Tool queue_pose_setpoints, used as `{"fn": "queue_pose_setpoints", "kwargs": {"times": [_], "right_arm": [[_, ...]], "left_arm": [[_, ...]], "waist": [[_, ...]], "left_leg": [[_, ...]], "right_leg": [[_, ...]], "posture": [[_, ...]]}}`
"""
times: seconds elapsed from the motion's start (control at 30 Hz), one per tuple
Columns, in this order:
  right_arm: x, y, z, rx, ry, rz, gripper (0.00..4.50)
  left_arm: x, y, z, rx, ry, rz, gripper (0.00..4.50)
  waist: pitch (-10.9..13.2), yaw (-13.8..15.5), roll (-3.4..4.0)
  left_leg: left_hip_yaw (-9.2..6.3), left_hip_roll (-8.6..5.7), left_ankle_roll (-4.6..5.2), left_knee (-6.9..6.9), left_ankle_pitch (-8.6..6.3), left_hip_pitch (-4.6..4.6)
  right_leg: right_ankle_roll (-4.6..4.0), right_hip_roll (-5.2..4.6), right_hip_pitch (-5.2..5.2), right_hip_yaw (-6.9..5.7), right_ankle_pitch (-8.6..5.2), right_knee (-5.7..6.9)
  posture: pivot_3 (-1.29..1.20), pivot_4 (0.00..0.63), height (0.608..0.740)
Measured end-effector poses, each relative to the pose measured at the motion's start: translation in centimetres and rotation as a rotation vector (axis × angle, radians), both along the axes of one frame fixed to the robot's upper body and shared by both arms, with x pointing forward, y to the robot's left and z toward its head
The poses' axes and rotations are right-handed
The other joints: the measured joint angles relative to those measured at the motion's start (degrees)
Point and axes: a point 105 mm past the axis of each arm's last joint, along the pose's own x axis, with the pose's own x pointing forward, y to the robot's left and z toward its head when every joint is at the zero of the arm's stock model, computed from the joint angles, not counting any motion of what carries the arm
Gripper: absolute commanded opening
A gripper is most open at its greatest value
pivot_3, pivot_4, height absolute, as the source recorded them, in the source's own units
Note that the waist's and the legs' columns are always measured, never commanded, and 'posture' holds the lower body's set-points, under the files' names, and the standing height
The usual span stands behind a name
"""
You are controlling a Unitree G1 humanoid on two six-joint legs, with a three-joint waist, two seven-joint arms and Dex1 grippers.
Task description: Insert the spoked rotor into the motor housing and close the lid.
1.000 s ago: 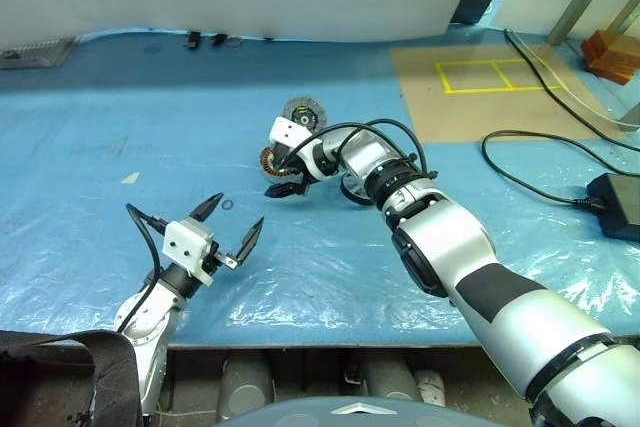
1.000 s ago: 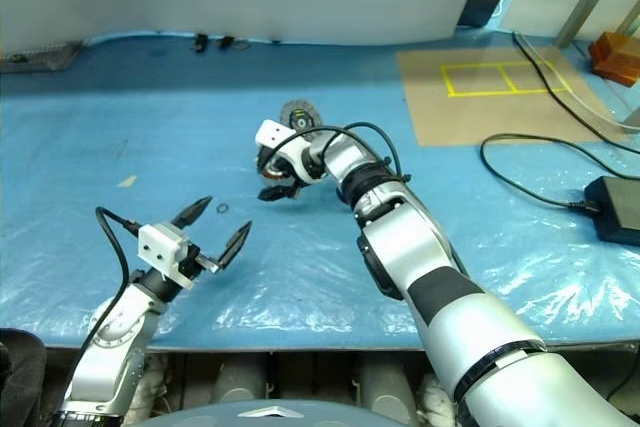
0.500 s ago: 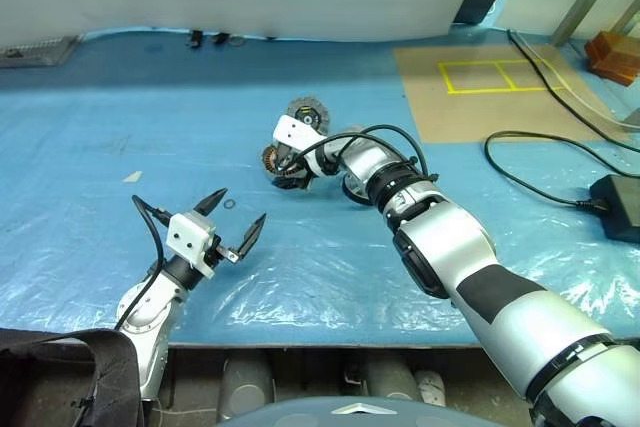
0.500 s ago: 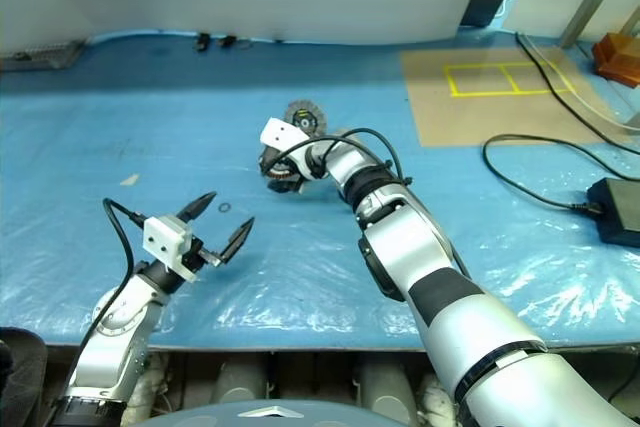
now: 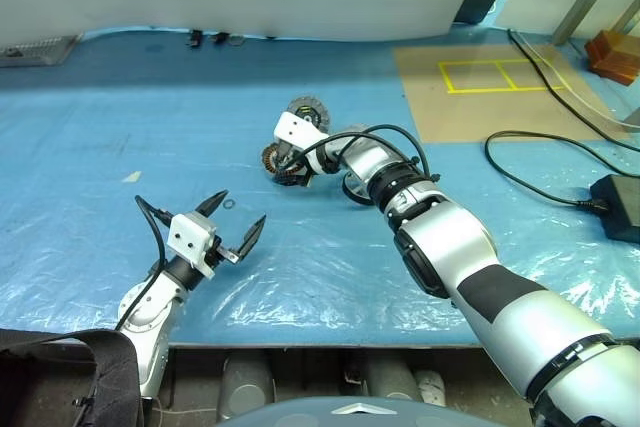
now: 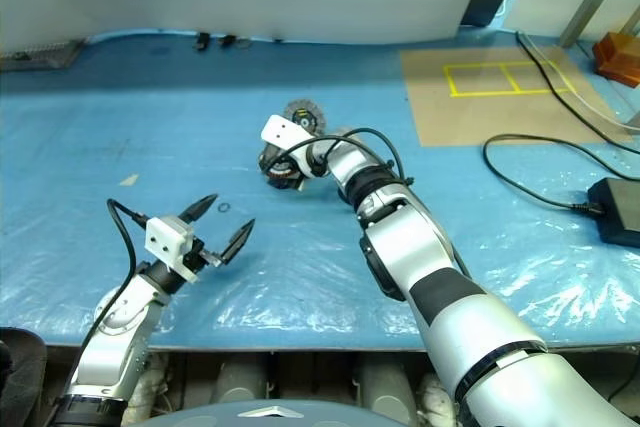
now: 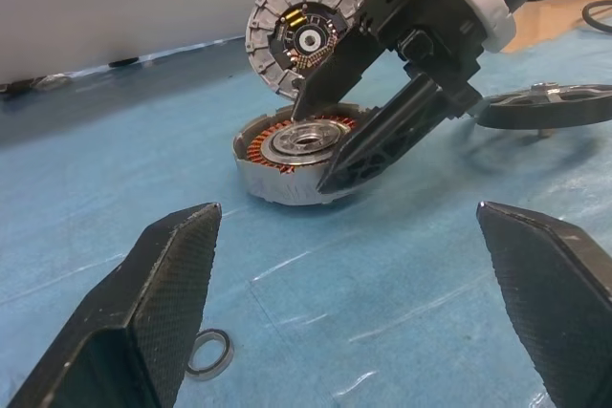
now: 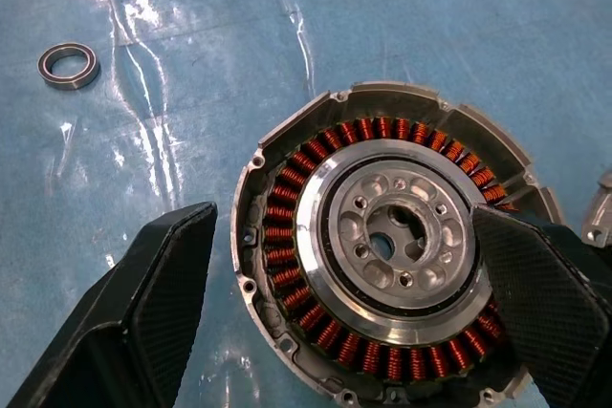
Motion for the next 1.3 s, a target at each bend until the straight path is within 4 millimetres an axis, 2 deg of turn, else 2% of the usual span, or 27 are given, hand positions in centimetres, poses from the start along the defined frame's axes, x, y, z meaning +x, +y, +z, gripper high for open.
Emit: {"fn": "queue_pose_setpoints", "kwargs": {"times": [0.4,0.77,1.27,1.3], "right_arm": [[-0.7,0.6,0.2,0.026,0.054,0.056,4.46],[-0.9,0.3,-0.6,-0.037,0.060,0.065,4.46],[-1.1,-0.6,-1.0,-0.226,-0.041,0.198,4.46],[-1.1,-0.6,-1.1,-0.242,-0.054,0.208,4.30]], "left_arm": [[0.0,-0.2,-0.1,0.004,0.004,-0.019,4.50],[0.0,-0.3,0.0,0.003,0.002,-0.020,4.50],[0.5,-0.4,0.2,0.000,-0.005,-0.025,4.50],[0.6,-0.5,0.2,0.000,-0.007,-0.026,4.50]], "waist": [[0.00,0.02,0.00],[0.00,0.02,0.00],[0.00,0.16,0.00],[-0.01,0.13,0.00]], "left_leg": [[0.00,0.00,0.00,0.00,0.00,-0.01],[0.00,0.00,0.00,0.00,0.00,0.01],[0.00,-0.01,0.00,0.04,0.00,0.02],[0.00,-0.01,0.00,0.04,0.00,0.02]], "right_leg": [[0.00,0.00,-0.01,0.00,0.00,0.00],[0.00,0.00,0.00,0.00,0.00,0.01],[0.00,-0.03,0.02,0.00,0.00,0.03],[0.00,-0.03,0.02,0.00,0.00,0.03]], "posture": [[0.00,0.150,0.740],[0.00,0.150,0.740],[0.00,0.150,0.740],[0.00,0.150,0.740]]}}
